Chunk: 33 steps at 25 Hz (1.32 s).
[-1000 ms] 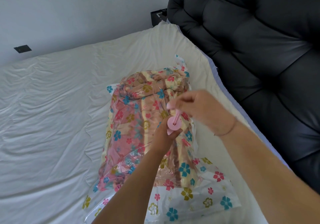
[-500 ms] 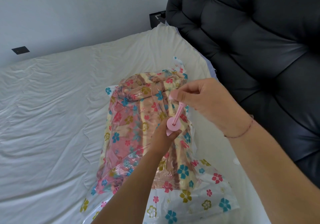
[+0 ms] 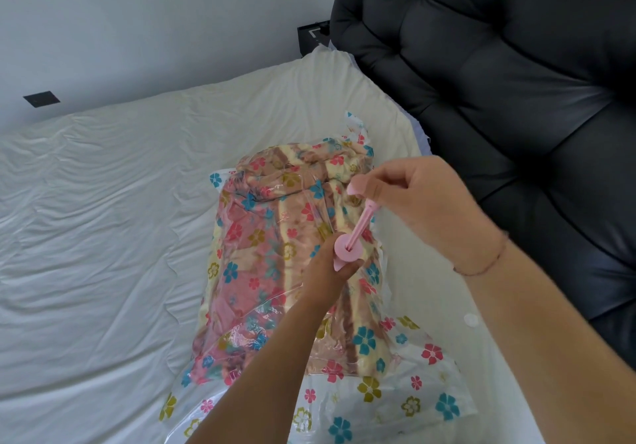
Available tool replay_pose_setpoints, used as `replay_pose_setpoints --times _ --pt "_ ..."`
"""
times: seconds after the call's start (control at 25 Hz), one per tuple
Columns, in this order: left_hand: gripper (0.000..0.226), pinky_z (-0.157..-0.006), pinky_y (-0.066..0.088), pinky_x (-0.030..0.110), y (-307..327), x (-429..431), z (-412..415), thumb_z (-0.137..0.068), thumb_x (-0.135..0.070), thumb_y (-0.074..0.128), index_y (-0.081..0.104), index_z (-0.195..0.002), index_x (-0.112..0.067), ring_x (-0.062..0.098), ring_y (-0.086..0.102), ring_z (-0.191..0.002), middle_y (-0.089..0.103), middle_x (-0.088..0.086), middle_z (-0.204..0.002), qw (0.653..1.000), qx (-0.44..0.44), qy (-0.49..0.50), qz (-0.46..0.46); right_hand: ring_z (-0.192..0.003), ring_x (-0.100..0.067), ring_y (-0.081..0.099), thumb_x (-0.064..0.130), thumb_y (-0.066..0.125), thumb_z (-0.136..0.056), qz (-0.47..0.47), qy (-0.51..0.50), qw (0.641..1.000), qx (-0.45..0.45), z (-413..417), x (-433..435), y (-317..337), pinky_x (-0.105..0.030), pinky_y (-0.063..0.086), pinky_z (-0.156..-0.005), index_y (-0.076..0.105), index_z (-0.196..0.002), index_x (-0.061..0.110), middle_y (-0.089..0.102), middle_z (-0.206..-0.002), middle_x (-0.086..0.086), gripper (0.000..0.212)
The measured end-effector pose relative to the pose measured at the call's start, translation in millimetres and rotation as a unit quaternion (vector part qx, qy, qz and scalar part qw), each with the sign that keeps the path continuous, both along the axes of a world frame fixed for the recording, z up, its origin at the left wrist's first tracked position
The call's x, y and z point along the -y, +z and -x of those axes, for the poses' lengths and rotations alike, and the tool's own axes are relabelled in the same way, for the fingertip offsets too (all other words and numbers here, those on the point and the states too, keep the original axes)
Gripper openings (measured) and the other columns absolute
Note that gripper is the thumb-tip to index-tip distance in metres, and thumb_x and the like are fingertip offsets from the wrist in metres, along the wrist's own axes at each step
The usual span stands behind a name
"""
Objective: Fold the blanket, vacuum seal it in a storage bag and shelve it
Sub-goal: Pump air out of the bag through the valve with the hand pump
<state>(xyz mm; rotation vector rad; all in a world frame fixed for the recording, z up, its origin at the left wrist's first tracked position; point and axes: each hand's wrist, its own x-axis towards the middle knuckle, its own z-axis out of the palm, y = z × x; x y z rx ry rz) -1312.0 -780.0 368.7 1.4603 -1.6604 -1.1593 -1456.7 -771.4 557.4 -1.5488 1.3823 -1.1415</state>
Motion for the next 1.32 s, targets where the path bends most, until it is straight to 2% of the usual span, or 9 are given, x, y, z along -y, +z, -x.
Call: replay_pose_setpoints --times 0.24,0.36,0.52,0.68,0.8,0.88,0.96,1.12,1.32 --pt "0.038 -0.070 0.040 0.008 3.6 -4.8 2.9 -0.082 -0.025 0.072 0.057 -0.117 -0.028 -0.012 0.056 -0.087 0.058 -0.027 -0.097 1.000 0.015 -0.016 0.020 -0.082 -0.022 0.065 0.034 0.071 -0.083 -0.173 0.012 0.983 -0.062 -19.6 -10.7 -72.2 -0.032 0.053 -0.074 0.074 -0.085 0.010 0.068 -0.080 -0.005 0.024" --pt "0.040 -0.076 0.039 0.009 7.4 -1.5 -0.2 -0.083 -0.024 0.072 0.050 -0.113 -0.037 -0.001 0.055 -0.093 0.057 -0.026 -0.099 1.000 0.006 0.000 0.011 -0.055 0.000 0.054 0.027 0.071 -0.083 -0.087 0.010 0.995 0.038 -5.2 -8.0 -18.4 -0.013 0.043 -0.060 0.077 -0.087 0.007 0.065 -0.067 -0.002 0.021" --pt "0.039 -0.078 0.043 0.017 3.1 -2.4 1.4 -0.083 -0.026 0.072 0.055 -0.117 -0.030 0.005 0.057 -0.096 0.062 -0.017 -0.103 1.000 0.013 -0.004 0.009 -0.057 -0.016 0.045 0.031 0.072 -0.081 -0.100 0.035 0.990 0.091 0.4 -12.7 -21.3 -0.021 0.039 -0.057 0.078 -0.087 0.014 0.060 -0.069 -0.009 0.019" --pt "0.035 -0.070 0.040 0.005 0.7 -9.1 4.9 -0.083 -0.024 0.072 0.060 -0.116 -0.021 -0.018 0.054 -0.085 0.057 -0.026 -0.092 0.999 0.021 -0.017 0.036 -0.090 -0.026 0.067 0.032 0.075 -0.079 -0.212 0.015 0.977 0.015 -16.6 -19.2 -81.3 -0.033 0.055 -0.082 0.076 -0.087 0.014 0.072 -0.086 -0.007 0.019" --pt "0.040 -0.078 0.041 0.011 4.1 -4.0 1.3 -0.082 -0.027 0.073 0.053 -0.115 -0.034 -0.004 0.056 -0.094 0.060 -0.022 -0.100 1.000 0.005 0.000 0.024 -0.061 -0.009 0.059 0.029 0.073 -0.081 -0.131 0.015 0.990 0.056 -4.9 -11.7 -37.4 -0.019 0.046 -0.062 0.076 -0.089 0.008 0.065 -0.066 -0.005 0.022" --pt "0.040 -0.082 0.044 0.023 3.4 0.2 -0.6 -0.082 -0.026 0.072 0.050 -0.112 -0.038 0.011 0.058 -0.099 0.062 -0.015 -0.104 1.000 0.004 0.000 0.010 -0.053 -0.031 0.040 0.029 0.071 -0.081 -0.083 0.019 0.989 0.120 2.3 -8.9 -3.9 -0.025 0.032 -0.055 0.078 -0.089 0.013 0.056 -0.065 -0.022 0.019" --pt "0.040 -0.080 0.043 0.018 3.9 -1.3 -0.4 -0.083 -0.024 0.072 0.049 -0.112 -0.038 0.008 0.057 -0.096 0.060 -0.018 -0.101 1.000 0.011 0.002 0.002 -0.055 -0.034 0.041 0.029 0.071 -0.083 -0.096 0.032 0.988 0.117 0.7 -7.3 -14.8 -0.027 0.034 -0.055 0.077 -0.086 0.015 0.058 -0.066 -0.020 0.016" --pt "0.038 -0.072 0.041 0.006 1.4 -6.2 2.2 -0.083 -0.028 0.071 0.056 -0.117 -0.031 -0.013 0.056 -0.088 0.059 -0.027 -0.096 1.000 0.018 -0.014 0.014 -0.093 -0.024 0.068 0.035 0.073 -0.082 -0.197 0.010 0.980 -0.010 -23.0 -14.8 -79.5 -0.036 0.055 -0.085 0.074 -0.084 0.020 0.072 -0.084 -0.003 0.015" --pt "0.043 -0.088 0.045 0.028 5.5 1.2 -0.6 -0.072 -0.041 0.064 0.046 -0.111 -0.044 0.011 0.057 -0.102 0.061 -0.016 -0.107 1.000 -0.001 0.009 -0.012 -0.051 -0.001 0.044 0.029 0.070 -0.082 -0.043 0.002 0.996 0.074 -9.1 -5.2 -5.4 -0.012 0.039 -0.055 0.077 -0.086 0.009 0.062 -0.066 -0.009 0.022"
